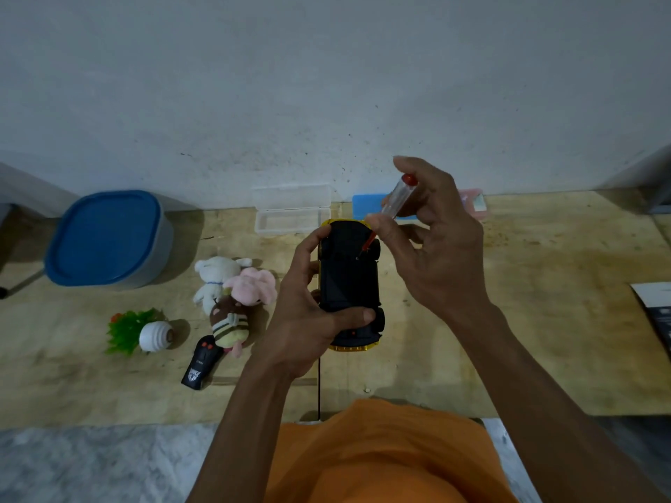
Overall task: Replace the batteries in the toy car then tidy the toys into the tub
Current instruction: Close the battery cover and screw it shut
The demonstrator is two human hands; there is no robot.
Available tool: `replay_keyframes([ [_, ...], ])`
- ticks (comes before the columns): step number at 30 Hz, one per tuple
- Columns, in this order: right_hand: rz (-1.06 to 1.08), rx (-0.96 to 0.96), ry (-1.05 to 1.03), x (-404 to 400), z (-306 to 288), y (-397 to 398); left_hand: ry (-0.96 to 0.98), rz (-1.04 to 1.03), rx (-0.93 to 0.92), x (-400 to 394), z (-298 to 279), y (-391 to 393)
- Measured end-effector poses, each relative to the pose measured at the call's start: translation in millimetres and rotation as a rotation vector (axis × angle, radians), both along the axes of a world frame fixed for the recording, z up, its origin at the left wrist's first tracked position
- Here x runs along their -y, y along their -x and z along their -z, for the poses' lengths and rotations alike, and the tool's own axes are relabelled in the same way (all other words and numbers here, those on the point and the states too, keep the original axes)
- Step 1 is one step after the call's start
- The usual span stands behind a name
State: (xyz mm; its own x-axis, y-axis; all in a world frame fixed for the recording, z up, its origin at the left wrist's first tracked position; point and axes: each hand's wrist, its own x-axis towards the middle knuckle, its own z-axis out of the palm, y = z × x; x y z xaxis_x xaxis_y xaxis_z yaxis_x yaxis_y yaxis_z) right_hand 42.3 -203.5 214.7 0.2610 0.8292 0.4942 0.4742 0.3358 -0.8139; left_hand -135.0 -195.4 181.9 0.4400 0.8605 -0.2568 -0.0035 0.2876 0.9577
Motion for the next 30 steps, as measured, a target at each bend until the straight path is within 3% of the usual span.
replay_keyframes([
  [4, -0.099, -0.031, 0.035, -2, -1, 0, 0.016, -0.008, -0.011, 1, 0, 0],
  [8, -0.025, 0.004, -0.042, -2, -3, -2, 0.014, -0.019, -0.012, 2, 0, 1],
  [12, -0.143, -0.072, 0.011, -3, -4, -2, 0.027, -0.027, -0.020, 2, 0, 1],
  [17, -0.062, -0.091, -0.001, -4, -5, -3, 0.037, -0.044, -0.012, 3, 0, 3],
  [21, -0.134, -0.065, 0.022, -3, -4, 3, 0.034, -0.024, -0.004, 6, 1, 1],
  [24, -0.044, -0.041, -0.025, -4, -3, 7, 0.039, -0.025, -0.002, 9, 0, -1],
  [30, -0.077, -0.211, 0.005, -1, 0, 13, 0.063, -0.035, 0.015, 10, 2, 3],
])
